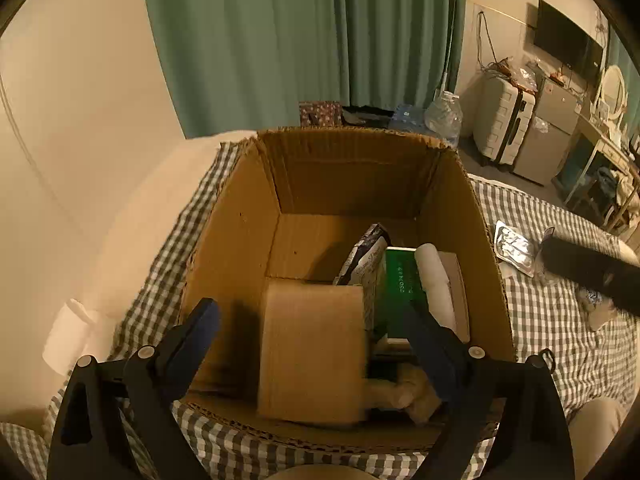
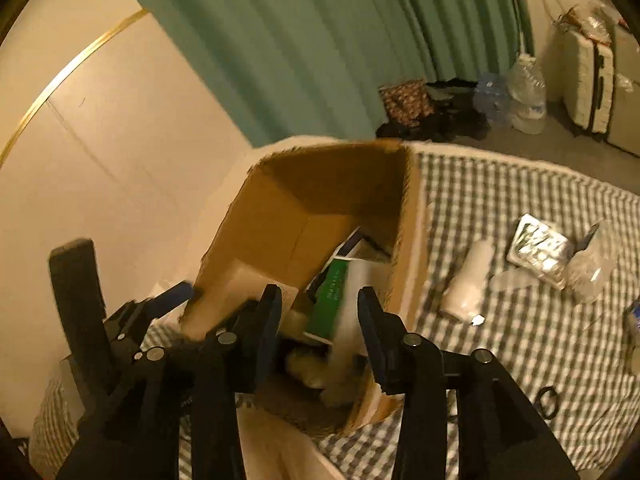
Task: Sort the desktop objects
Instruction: 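Carry the leaflet and white cylinder into the box and open both tools, then move both tools back over the items on the bed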
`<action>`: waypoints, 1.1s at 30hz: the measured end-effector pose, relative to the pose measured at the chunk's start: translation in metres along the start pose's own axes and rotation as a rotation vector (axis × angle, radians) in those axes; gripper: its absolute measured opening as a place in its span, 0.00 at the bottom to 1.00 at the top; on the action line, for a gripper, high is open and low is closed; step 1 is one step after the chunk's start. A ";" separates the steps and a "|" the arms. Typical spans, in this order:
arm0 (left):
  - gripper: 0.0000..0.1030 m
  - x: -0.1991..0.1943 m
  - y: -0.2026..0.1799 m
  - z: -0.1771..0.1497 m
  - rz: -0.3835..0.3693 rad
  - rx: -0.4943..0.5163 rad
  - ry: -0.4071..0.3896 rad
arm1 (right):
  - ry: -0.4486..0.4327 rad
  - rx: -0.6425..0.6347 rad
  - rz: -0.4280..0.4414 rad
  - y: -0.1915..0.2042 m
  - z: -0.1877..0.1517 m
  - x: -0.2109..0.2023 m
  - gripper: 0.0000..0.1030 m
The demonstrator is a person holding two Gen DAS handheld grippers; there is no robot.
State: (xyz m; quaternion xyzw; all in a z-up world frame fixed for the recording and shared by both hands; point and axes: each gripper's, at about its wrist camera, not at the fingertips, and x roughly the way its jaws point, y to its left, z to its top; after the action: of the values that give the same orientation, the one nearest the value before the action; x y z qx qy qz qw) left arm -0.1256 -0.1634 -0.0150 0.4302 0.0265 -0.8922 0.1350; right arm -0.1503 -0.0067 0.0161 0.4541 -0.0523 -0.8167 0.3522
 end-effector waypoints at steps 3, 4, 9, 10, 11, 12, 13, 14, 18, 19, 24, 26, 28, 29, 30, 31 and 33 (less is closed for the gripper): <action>0.94 -0.010 -0.007 -0.002 -0.028 0.006 -0.011 | -0.063 0.001 -0.075 -0.012 0.000 -0.022 0.44; 0.95 -0.015 -0.012 -0.003 -0.047 0.014 -0.020 | -0.090 0.003 -0.104 -0.020 -0.003 -0.031 0.48; 1.00 -0.041 -0.063 -0.010 -0.153 0.067 -0.071 | -0.159 0.056 -0.258 -0.068 -0.022 -0.077 0.52; 1.00 -0.046 -0.077 -0.013 -0.188 0.074 -0.071 | -0.168 0.070 -0.295 -0.081 -0.025 -0.086 0.53; 1.00 -0.049 -0.088 -0.015 -0.213 0.077 -0.065 | -0.177 0.089 -0.332 -0.096 -0.030 -0.097 0.56; 1.00 -0.051 -0.101 -0.020 -0.240 0.077 -0.057 | -0.184 0.107 -0.357 -0.107 -0.035 -0.106 0.57; 1.00 -0.052 -0.113 -0.026 -0.260 0.080 -0.054 | -0.195 0.131 -0.381 -0.120 -0.040 -0.117 0.59; 1.00 -0.052 -0.128 -0.033 -0.274 0.088 -0.050 | -0.212 0.160 -0.416 -0.136 -0.049 -0.130 0.59; 1.00 -0.040 -0.173 -0.055 -0.289 0.156 -0.017 | -0.234 0.235 -0.502 -0.180 -0.076 -0.160 0.60; 1.00 -0.035 -0.182 -0.061 -0.290 0.169 -0.006 | -0.232 0.251 -0.508 -0.189 -0.082 -0.164 0.60; 1.00 -0.001 -0.214 -0.085 -0.236 0.232 0.055 | -0.221 0.310 -0.541 -0.227 -0.102 -0.169 0.63; 1.00 0.016 -0.219 -0.091 -0.196 0.243 0.078 | -0.214 0.331 -0.535 -0.241 -0.107 -0.165 0.63; 1.00 0.034 -0.219 -0.098 -0.185 0.245 0.110 | -0.201 0.357 -0.522 -0.256 -0.112 -0.160 0.63; 1.00 0.042 -0.218 -0.100 -0.180 0.245 0.123 | -0.189 0.371 -0.520 -0.265 -0.113 -0.155 0.63; 1.00 0.050 -0.218 -0.103 -0.173 0.246 0.135 | -0.175 0.379 -0.525 -0.273 -0.114 -0.149 0.63; 1.00 0.056 -0.218 -0.106 -0.169 0.252 0.142 | -0.166 0.381 -0.529 -0.280 -0.116 -0.146 0.63; 1.00 0.069 -0.218 -0.112 -0.161 0.270 0.152 | -0.139 0.383 -0.532 -0.292 -0.115 -0.134 0.63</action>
State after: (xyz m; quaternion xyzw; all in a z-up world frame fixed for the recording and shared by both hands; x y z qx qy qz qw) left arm -0.1390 0.0493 -0.1534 0.5071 -0.0490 -0.8605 0.0020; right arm -0.1691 0.3216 -0.0741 0.4530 -0.1082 -0.8844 0.0308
